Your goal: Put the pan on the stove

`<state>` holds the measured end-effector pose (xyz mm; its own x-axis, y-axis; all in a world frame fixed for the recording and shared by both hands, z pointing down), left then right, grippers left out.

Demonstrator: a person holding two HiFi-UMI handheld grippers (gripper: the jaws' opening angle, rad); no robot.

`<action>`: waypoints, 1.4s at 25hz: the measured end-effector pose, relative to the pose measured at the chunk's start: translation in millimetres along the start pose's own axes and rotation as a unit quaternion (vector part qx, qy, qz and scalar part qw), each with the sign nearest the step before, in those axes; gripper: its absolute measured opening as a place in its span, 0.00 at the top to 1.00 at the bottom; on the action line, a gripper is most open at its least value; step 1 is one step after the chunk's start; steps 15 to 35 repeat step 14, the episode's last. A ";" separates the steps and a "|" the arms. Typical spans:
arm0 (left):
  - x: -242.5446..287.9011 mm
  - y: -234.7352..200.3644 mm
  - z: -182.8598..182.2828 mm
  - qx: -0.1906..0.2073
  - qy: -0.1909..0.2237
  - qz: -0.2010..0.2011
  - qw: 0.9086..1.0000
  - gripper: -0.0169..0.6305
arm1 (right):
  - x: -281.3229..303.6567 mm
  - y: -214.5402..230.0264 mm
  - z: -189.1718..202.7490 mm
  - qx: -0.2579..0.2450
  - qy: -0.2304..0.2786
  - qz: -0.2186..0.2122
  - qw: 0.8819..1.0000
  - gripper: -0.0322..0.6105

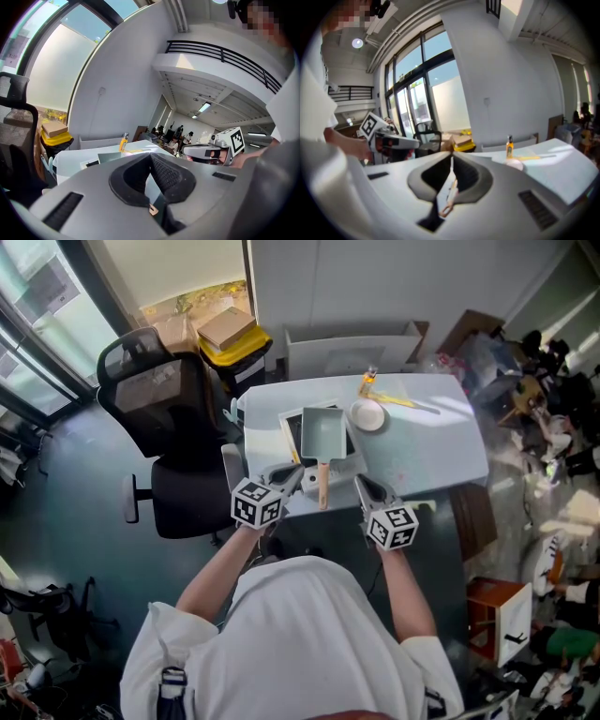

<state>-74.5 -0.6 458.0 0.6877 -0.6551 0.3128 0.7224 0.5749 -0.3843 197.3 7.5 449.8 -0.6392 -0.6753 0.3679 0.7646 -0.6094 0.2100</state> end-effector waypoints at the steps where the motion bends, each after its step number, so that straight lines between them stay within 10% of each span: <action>1: 0.5 -0.7 -0.1 0.000 0.000 0.000 1.000 0.93 | 0.2 0.0 0.1 0.000 -0.001 0.001 1.000 0.89; 35: 4.3 -5.1 -4.7 0.000 -0.005 0.007 1.000 0.93 | 2.8 0.9 -5.1 0.003 0.001 0.009 1.000 0.89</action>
Point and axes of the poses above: the fingertips, and each gripper's own axes: x forward along the fingers, y to its right, z out of its underside, the point moved 10 cm from there along -x, backward along the fingers, and after that the axes turned 1 degree about -y, right-handed, at the moved point
